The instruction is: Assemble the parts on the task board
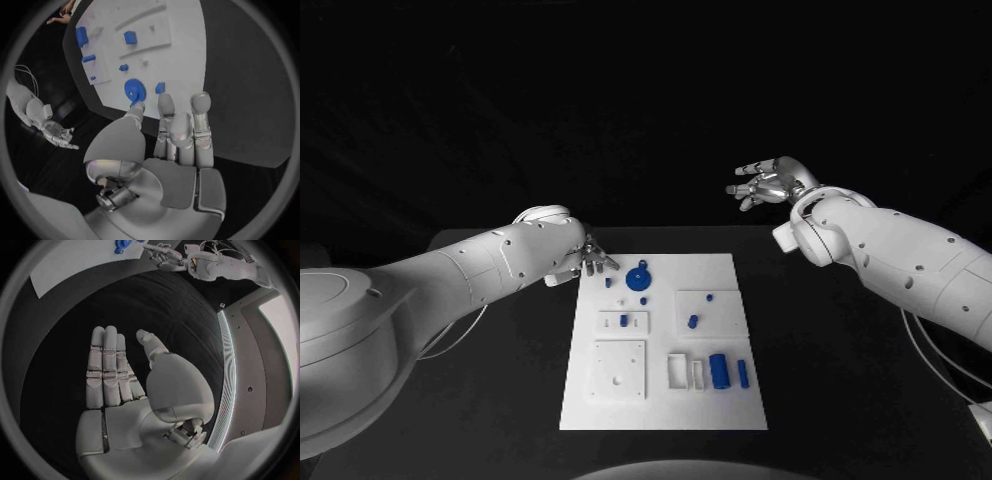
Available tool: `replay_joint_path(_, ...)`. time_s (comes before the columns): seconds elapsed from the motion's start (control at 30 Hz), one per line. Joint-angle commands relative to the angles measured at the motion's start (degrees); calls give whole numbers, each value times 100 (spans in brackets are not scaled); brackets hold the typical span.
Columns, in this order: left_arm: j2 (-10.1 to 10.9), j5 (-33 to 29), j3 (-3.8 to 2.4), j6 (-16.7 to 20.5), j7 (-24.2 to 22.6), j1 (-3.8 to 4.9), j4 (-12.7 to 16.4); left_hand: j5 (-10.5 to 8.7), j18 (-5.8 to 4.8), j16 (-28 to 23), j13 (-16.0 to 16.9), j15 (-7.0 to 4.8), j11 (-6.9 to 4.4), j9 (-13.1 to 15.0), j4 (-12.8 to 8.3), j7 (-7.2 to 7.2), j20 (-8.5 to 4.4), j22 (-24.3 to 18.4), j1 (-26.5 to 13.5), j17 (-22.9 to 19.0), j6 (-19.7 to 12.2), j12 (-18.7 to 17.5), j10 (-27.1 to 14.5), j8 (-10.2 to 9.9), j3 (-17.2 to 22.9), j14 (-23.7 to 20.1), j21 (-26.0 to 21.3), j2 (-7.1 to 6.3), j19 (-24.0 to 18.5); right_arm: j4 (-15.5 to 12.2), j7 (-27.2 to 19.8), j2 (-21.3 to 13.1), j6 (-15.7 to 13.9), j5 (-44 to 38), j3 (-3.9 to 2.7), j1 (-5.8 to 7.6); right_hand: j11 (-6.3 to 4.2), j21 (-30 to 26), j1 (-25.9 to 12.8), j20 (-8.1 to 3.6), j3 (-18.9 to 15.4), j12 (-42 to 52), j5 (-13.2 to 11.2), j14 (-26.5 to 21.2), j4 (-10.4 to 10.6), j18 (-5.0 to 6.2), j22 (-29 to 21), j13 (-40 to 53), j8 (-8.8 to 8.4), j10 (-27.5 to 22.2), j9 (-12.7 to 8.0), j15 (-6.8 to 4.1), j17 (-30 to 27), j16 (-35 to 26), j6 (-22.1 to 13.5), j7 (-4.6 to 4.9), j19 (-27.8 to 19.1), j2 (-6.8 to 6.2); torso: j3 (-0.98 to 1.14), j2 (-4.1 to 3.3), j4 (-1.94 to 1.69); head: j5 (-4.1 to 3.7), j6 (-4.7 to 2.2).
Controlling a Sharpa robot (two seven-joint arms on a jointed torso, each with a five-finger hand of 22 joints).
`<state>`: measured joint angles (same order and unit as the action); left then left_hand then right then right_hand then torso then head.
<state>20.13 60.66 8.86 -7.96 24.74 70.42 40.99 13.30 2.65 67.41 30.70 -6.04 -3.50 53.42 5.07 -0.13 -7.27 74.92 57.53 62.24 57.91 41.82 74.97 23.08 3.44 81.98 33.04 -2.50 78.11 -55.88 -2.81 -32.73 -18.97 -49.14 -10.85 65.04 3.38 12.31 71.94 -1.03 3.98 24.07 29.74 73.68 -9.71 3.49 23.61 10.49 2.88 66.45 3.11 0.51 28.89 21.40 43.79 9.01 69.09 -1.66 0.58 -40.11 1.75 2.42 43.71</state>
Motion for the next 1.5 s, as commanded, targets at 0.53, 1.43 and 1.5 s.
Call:
replay_joint_path(0.53, -114, 291, 64, -79, -301, -78, -253, -69, -26, -14, -21, -30, -5, -41, 228, 23, -30, 181, -17, -39, 57, 19, -40, -230, 99, -27, -49, -147, -30, -16, 13, 10, 2, 12, -5, 1, -6, 44, -49, 29, 34, 42, 70, -29, 47, -34, -41, 5, 18, -33, 0, -7, 9, 8, -28, -2, -12, -15, -8, -53, 37, 13, 12)
replay_joint_path(1.43, -158, -14, 150, -376, -492, -164, -332, -100, 6, -75, -39, 11, 60, -923, 45, 125, 11, 148, -39, -176, 16, 28, -155, -500, -25, -141, -257, 24, -107, 4, 23, 55, 16, 4, -6, 1, -6, 65, -37, 28, 47, 45, 83, -29, 62, -33, -81, 3, 19, -38, 0, -7, 10, 8, -27, -1, -15, -23, -5, -54, 31, 6, 41)
replay_joint_path(1.5, -160, -23, 153, -373, -502, -180, -334, -102, 4, -74, -39, 12, 61, -931, 24, 127, 10, 146, -37, -177, 12, 30, -157, -496, -40, -144, -262, 45, -110, 6, 23, 58, 19, 3, -6, 1, -6, 65, -37, 28, 47, 45, 83, -29, 62, -33, -81, 3, 19, -38, 0, -7, 10, 8, -27, -1, -15, -23, -7, -55, 31, 0, 50)
